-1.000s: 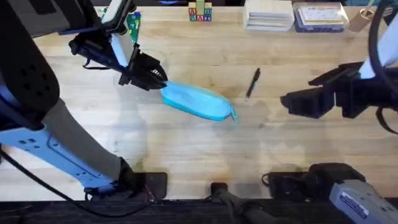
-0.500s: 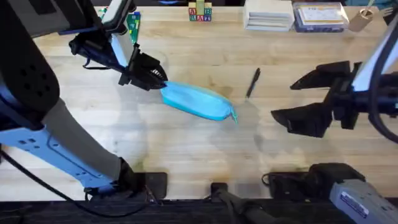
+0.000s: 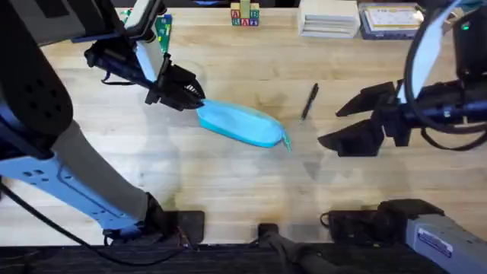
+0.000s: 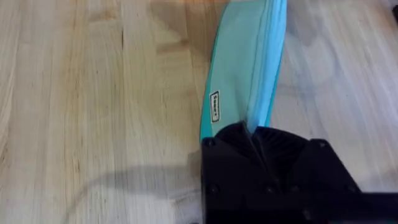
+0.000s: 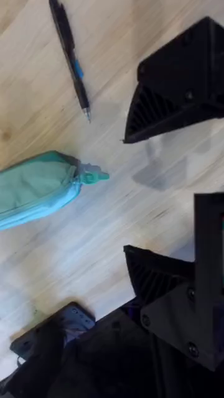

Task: Unzip the bag, pick up the pens from the table one at a time and place them inside, then zip the bag closed.

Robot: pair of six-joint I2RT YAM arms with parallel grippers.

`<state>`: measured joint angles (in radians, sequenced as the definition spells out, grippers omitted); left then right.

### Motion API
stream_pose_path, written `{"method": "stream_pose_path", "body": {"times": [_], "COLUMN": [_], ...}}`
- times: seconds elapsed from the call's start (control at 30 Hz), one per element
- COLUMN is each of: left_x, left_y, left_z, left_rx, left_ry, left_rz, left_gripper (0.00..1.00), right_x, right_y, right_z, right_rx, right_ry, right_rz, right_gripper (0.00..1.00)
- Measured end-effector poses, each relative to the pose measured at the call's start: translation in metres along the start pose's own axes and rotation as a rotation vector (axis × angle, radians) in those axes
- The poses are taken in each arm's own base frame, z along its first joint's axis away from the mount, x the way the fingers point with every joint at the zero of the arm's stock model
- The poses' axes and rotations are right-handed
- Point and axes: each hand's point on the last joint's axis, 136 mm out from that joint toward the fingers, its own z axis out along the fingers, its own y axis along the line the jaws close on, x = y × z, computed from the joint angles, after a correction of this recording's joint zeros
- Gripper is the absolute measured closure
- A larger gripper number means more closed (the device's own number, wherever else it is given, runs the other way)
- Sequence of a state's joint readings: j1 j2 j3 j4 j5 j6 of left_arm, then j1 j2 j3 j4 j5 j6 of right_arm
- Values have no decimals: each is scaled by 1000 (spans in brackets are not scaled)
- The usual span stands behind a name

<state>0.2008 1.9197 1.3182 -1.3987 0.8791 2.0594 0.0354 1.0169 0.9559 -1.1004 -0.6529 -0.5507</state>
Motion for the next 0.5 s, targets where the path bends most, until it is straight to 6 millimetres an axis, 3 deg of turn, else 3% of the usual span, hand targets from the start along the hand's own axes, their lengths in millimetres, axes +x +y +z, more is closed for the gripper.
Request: {"method": "stream_pose_path", "body": {"times": [0.1,0.5], "left_x": [0,0], "left_y": [0,0], "left_z": [0,0], "left_rx": [0,0], "left_ry": [0,0], "left_rz": [0,0], "left_gripper": [960,960], "right_x": [-2,2], "right_y": [-7,-21], "right_z": [18,36], "right_rx": [-24,-48], "right_ry": [14,63], "right_rz": [25,121], "right_gripper": [5,4]}}
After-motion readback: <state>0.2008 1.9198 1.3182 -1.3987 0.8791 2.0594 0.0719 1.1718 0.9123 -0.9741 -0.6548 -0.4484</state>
